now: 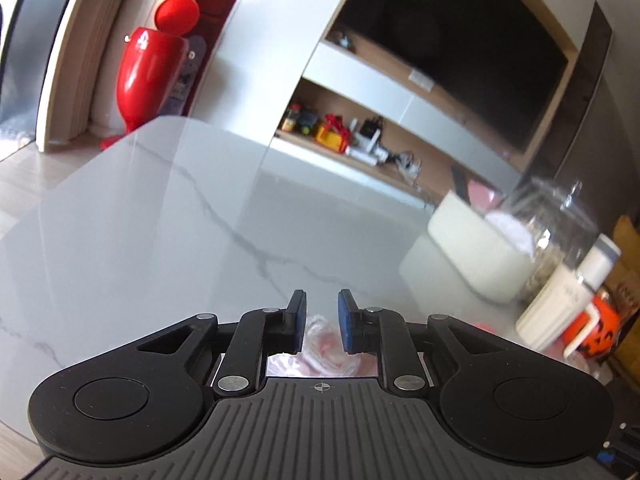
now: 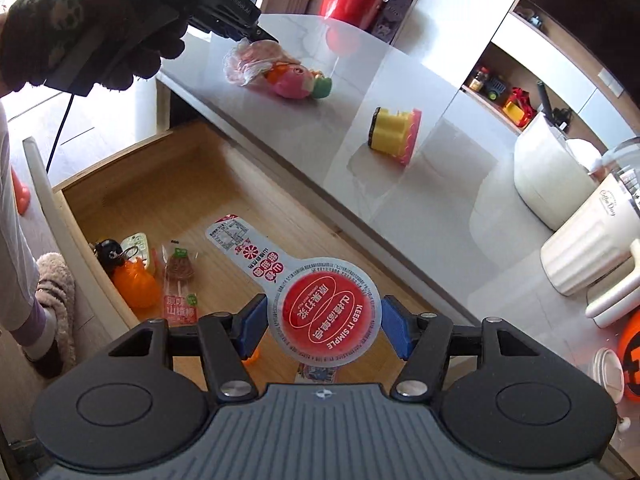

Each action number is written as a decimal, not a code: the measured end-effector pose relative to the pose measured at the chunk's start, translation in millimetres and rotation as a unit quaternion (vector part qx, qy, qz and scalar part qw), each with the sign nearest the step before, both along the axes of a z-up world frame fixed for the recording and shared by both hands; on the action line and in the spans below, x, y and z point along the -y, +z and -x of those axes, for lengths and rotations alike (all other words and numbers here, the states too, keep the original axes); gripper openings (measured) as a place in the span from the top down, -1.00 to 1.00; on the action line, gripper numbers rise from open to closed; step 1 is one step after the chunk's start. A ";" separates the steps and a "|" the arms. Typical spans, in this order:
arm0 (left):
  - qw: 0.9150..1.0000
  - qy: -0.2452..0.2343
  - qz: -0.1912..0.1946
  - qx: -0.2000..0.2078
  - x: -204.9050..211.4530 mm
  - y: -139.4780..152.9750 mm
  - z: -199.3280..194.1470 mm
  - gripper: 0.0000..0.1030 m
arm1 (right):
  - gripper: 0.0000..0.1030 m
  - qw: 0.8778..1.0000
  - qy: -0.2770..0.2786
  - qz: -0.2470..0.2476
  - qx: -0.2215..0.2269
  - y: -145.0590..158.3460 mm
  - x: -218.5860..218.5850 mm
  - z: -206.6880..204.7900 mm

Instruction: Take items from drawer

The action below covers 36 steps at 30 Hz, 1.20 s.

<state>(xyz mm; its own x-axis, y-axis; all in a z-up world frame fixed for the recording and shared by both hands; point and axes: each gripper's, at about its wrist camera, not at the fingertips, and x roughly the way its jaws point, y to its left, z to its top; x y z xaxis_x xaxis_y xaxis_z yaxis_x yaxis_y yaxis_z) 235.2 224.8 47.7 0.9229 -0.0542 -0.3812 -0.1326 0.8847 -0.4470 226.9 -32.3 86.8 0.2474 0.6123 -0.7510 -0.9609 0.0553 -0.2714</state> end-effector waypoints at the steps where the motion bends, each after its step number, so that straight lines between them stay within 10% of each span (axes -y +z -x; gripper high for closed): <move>1: 1.000 0.005 0.005 0.020 -5.3 5.1 8.5 0.64 | -0.19 1.000 -0.005 -0.012 0.000 4.3 -5.2 -2.0; 5: 0.998 0.007 0.022 0.058 -23.4 15.7 38.1 0.64 | -0.19 0.998 -0.025 -0.058 -0.007 21.1 -37.1 -11.0; 12: 0.990 -0.138 0.011 -0.007 -16.0 3.1 51.3 0.64 | -0.19 0.996 -0.064 -0.052 -0.028 -2.8 -122.5 -24.6; 18: 0.957 -0.263 -0.064 -0.103 29.2 -25.2 49.3 0.64 | -0.52 0.995 -0.075 -0.054 -0.025 -7.3 -133.8 -30.5; 29: 0.880 -0.377 -0.213 -0.192 114.5 -69.6 32.3 0.64 | -0.71 0.996 -0.059 -0.028 -0.058 -3.3 -21.7 -40.4; 36: 0.859 -0.415 -0.211 -0.213 144.2 -83.7 7.2 0.64 | -0.71 0.984 -0.148 -0.032 -0.097 -33.9 19.7 -82.1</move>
<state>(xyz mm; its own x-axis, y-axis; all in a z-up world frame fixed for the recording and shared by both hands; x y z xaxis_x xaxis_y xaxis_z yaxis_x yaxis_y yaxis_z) 228.0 80.5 -36.0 0.4048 -0.4011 -0.8217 0.5509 0.8242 -0.1309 309.0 -52.0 52.9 0.2768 0.5820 -0.7646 -0.9337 0.3510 -0.0708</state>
